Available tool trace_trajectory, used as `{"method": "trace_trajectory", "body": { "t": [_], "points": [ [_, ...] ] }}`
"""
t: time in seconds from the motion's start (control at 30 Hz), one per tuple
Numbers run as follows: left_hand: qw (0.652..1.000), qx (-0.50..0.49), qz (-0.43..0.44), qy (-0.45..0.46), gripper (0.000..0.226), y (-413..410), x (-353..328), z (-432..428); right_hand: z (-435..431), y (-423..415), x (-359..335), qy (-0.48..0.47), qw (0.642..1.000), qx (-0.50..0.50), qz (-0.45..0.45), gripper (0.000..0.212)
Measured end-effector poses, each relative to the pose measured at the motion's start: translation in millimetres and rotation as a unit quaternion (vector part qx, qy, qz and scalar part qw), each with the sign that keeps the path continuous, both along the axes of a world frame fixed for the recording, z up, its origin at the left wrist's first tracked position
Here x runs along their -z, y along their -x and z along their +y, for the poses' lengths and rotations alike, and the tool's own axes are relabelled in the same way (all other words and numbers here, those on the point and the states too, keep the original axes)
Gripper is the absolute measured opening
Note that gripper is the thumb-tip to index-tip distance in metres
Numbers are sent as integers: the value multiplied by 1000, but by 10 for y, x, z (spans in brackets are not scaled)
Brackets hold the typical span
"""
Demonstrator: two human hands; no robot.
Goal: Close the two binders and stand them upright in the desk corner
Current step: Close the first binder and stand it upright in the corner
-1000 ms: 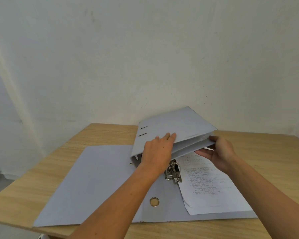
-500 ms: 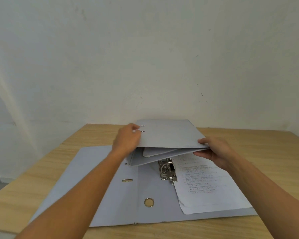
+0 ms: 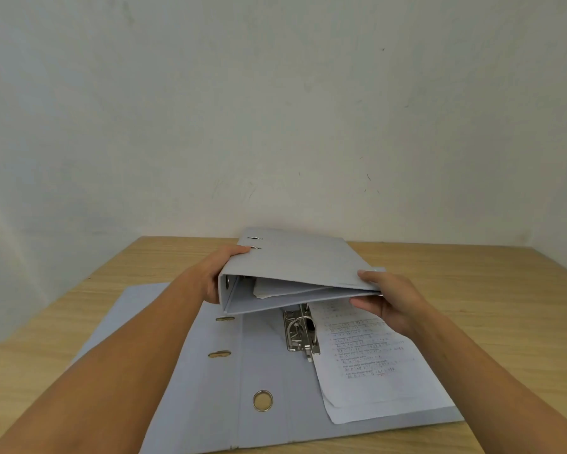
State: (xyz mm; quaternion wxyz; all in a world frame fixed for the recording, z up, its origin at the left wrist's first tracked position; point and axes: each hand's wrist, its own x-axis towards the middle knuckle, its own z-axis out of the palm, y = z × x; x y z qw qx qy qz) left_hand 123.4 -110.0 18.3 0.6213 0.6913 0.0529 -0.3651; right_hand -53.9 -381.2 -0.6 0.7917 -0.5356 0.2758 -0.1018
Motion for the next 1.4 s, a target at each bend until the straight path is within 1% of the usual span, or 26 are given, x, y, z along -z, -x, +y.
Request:
{"method": "trace_trajectory", "body": {
  "t": [0.13, 0.27, 0.43, 0.6, 0.67, 0.73, 0.83, 0.87, 0.9, 0.93, 0.97, 1.0, 1.03, 1.13, 1.23, 1.27, 1.33, 1.4],
  "points": [
    [1000, -16, -1, 21, 46, 24, 58, 3, -4, -54, 41, -6, 1000, 13, 6, 26],
    [997, -29, -33, 65, 46, 67, -18, 7, -15, -29, 111, -19, 1000, 9, 4, 24],
    [988, -2, -80, 129, 50, 212, -271, -3, -113, 110, 17, -28, 998, -3, -63, 26],
    [974, 6, -110, 199, 48, 451, -474, -121, -231, 385, -179, -8, 991, -17, -136, 35],
    [968, 14, -127, 214, 43, 593, -531, -221, -306, 539, -215, 3, 989, -12, -149, 36],
    [960, 24, -143, 237, 35, 751, -553, -352, -397, 683, -229, 33, 988, 4, -148, 39],
    [946, 30, -165, 276, 31, 1025, -573, -647, -547, 865, -262, 110, 984, 86, -113, 47],
    [942, 22, -177, 285, 36, 1121, -577, -782, -607, 926, -281, 162, 976, 122, -83, 56],
    [938, 5, -193, 289, 46, 1217, -581, -928, -661, 980, -303, 234, 959, 152, -41, 68],
    [933, -15, -212, 289, 59, 1312, -578, -1089, -702, 1037, -323, 307, 937, 165, -3, 80],
    [930, -38, -233, 280, 70, 1432, -577, -1276, -727, 1115, -343, 362, 917, 165, 12, 89],
    [927, -64, -259, 265, 75, 1540, -568, -1431, -698, 1154, -363, 394, 907, 146, 6, 94],
    [922, -85, -285, 248, 76, 1661, -551, -1592, -660, 1195, -377, 402, 909, 114, -9, 98],
    [903, -119, -357, 207, 75, 1969, -424, -2015, -529, 1305, -357, 372, 928, 6, -25, 106],
    [885, -119, -407, 190, 75, 2217, -260, -2346, -556, 1489, -284, 366, 930, -19, -32, 112],
    [880, -115, -421, 188, 75, 2303, -207, -2447, -600, 1572, -240, 375, 926, -30, -29, 118],
    [871, -109, -443, 180, 75, 2443, -109, -2600, -658, 1695, -119, 418, 905, -76, -26, 133],
    [872, -99, -446, 179, 77, 2579, -1, -2757, -728, 1807, 11, 467, 879, -90, -29, 136]
  ]
}}
